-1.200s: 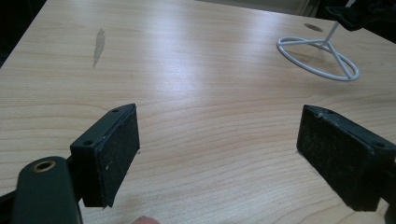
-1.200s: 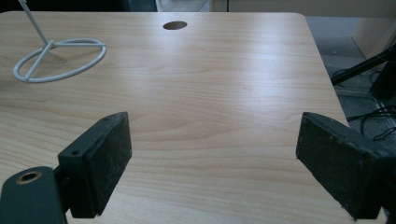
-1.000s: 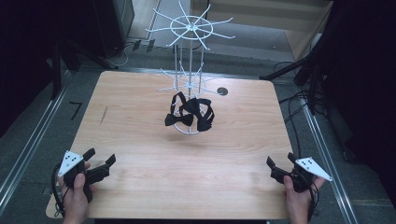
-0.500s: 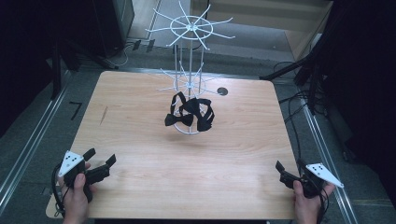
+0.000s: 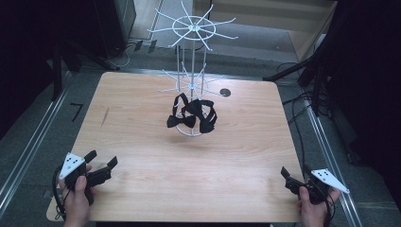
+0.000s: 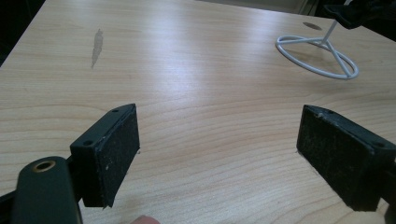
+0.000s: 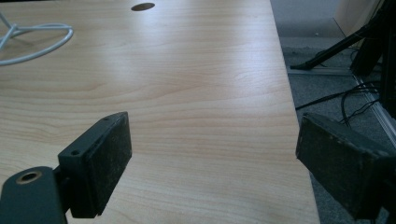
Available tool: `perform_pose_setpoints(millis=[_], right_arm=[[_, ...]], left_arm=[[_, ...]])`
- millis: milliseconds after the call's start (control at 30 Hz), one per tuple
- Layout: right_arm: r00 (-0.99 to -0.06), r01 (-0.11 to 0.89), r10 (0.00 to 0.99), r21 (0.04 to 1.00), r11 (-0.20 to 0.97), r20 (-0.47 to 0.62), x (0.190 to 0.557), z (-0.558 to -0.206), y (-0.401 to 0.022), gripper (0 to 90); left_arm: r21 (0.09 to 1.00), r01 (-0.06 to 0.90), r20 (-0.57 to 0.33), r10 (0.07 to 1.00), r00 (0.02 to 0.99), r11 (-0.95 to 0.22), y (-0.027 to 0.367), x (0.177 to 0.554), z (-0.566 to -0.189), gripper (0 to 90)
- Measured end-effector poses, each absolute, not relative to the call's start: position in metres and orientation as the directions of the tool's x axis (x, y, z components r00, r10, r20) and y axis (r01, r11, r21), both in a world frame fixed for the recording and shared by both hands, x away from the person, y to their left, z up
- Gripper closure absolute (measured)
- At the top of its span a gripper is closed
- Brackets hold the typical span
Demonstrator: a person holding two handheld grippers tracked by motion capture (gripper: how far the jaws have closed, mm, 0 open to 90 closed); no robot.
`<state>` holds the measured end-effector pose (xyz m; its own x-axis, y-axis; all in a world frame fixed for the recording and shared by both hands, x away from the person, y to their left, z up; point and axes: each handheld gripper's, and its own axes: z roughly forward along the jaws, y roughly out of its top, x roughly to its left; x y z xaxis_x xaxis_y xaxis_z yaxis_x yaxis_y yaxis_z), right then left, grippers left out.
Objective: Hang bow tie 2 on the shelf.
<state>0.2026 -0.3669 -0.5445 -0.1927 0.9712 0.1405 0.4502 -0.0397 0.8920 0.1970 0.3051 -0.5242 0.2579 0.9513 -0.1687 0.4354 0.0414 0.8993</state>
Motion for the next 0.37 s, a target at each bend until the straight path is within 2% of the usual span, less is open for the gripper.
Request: perform_pose_setpoints(millis=[367], right_arm=[[-0.185, 0.447, 0.979, 0.894, 0.011, 0.081, 0.2019, -0.5473, -0.3587, 11.8]], left_arm=[[0.897, 0.440, -0.173, 0.952, 0.254, 0.045, 0.3050, 0.1984, -0.5243, 14.0]])
